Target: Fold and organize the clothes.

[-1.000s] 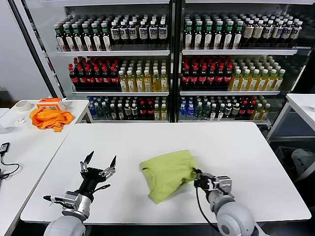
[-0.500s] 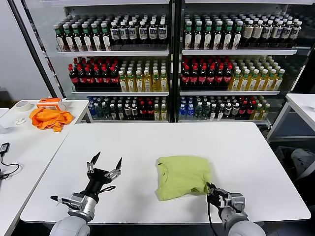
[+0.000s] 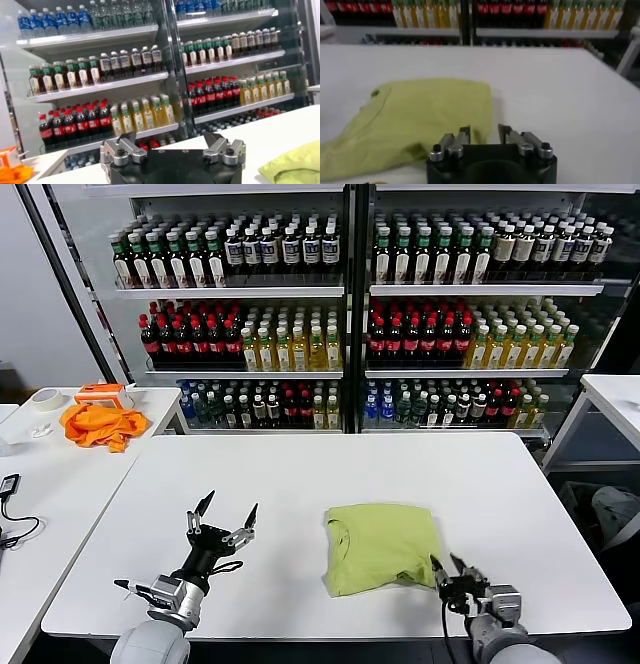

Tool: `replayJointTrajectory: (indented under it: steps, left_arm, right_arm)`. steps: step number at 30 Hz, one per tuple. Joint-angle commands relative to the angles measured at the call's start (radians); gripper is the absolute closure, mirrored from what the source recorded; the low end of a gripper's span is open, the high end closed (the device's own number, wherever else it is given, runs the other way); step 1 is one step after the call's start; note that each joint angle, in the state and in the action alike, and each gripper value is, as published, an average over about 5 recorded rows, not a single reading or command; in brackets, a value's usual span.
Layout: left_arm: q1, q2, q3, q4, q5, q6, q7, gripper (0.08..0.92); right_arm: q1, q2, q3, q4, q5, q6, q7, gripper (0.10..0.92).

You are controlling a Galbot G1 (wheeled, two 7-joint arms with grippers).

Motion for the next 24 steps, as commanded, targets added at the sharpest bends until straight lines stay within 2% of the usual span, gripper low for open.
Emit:
replayJointTrajectory:
  steps: [1,9,13,17,24]
  left_arm:
    - [-0.045,0.001,0.011,0.03,-0.008,-0.036,0.009,0.177]
    - [-0.116,0.01,0.035,0.067,-0.021,-0.03,0.017,0.177]
    - [-0.129,0.009,0.053,0.072,-0.036,-0.002,0.016,0.177]
    - [-0.134,0.005,0.07,0.081,-0.034,-0.018,0.019,0.177]
    - [-0.176,0.013,0.069,0.14,-0.013,-0.096,0.084,0.177]
  right_arm:
    - [0.021,-0.016,0.173,0.016,-0.098,0.13,-0.138,0.549]
    - [0.129,-0.014,0.203,-0.11,-0.162,0.171,-0.184,0.324]
    - [0.204,-0.002,0.204,-0.234,-0.241,0.245,-0.218,0.226]
    - [0.248,0.008,0.209,-0.35,-0.295,0.331,-0.255,0.204]
    - [0.264,0.029,0.214,-0.401,-0.312,0.373,-0.282,0.203]
